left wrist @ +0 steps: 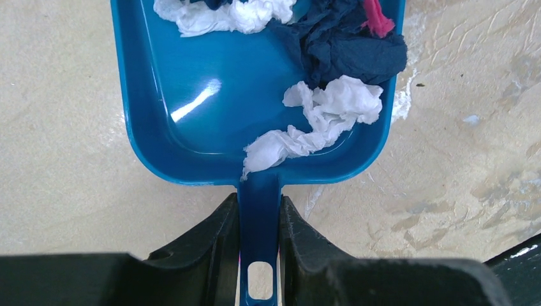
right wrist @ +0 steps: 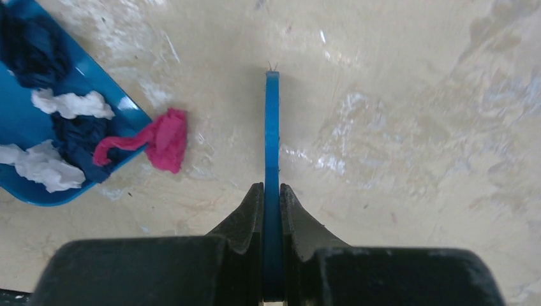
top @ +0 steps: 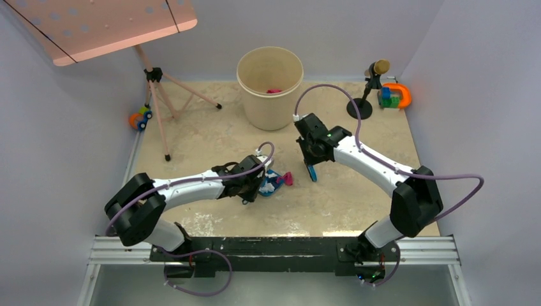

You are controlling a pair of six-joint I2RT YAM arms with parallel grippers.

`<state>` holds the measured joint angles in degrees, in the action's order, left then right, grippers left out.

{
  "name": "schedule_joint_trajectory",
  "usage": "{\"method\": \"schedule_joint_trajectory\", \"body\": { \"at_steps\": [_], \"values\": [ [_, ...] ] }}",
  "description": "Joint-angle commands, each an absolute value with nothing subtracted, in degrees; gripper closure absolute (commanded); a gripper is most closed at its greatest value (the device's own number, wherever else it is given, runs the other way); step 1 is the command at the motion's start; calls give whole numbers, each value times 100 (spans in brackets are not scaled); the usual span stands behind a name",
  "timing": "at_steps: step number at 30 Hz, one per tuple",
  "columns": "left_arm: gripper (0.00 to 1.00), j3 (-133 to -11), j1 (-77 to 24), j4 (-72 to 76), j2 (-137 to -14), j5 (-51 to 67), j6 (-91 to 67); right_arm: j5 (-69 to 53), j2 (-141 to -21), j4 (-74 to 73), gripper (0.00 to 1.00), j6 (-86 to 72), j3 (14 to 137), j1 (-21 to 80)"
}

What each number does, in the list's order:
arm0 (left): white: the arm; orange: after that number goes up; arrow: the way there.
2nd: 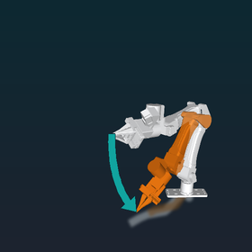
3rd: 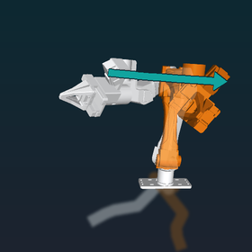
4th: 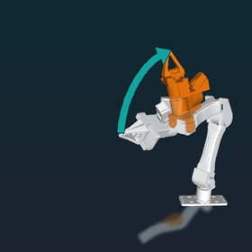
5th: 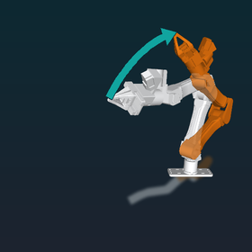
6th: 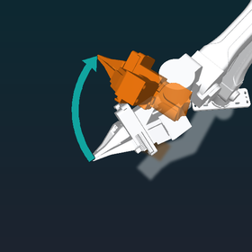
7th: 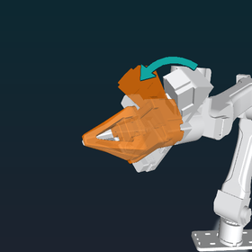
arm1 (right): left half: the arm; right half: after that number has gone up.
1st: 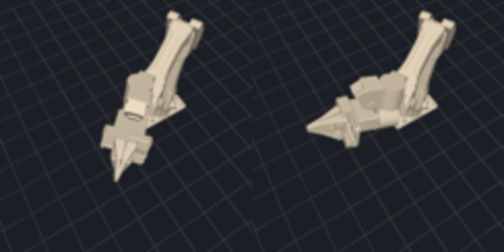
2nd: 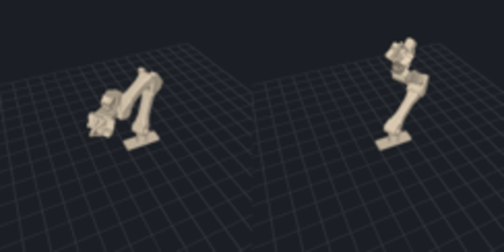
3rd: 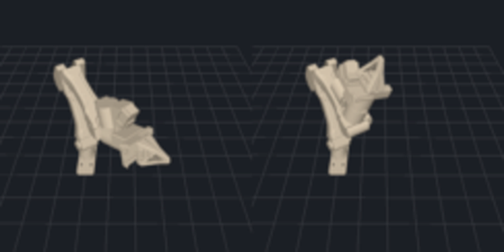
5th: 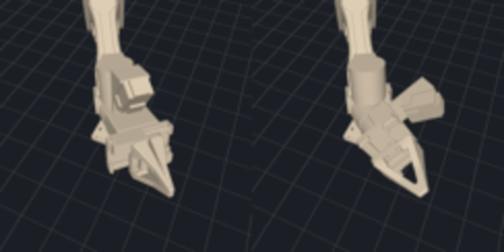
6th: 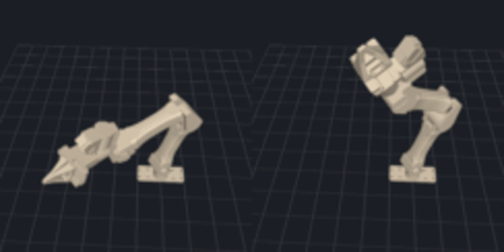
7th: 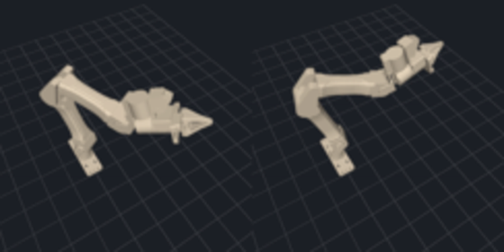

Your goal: Sweep away the paper scraps from the table

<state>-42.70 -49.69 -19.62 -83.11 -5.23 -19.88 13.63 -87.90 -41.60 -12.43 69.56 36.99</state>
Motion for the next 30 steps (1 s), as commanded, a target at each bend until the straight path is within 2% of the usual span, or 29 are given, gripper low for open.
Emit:
{"method": "schedule_joint_trajectory", "body": {
  "at_steps": [1, 6, 20, 30],
  "values": [
    [100, -4555, -5105, -2129, -8451, -596, -1863, 1582, -8427, -4134, 100, -2128, 6679, 3708],
    [100, -4584, -5175, -2112, -8519, -611, -1788, 571, -8377, -3663, 100, -2185, 6621, 3708],
    [100, -4651, -5186, -1990, -8606, -674, -1652, -825, -8387, -3172, 100, -2189, 7170, 3713],
    [100, -4263, -5186, -1320, -8499, -794, -1687, 422, -8232, -3508, 100, -2057, 7242, 3688]
  ]
}}
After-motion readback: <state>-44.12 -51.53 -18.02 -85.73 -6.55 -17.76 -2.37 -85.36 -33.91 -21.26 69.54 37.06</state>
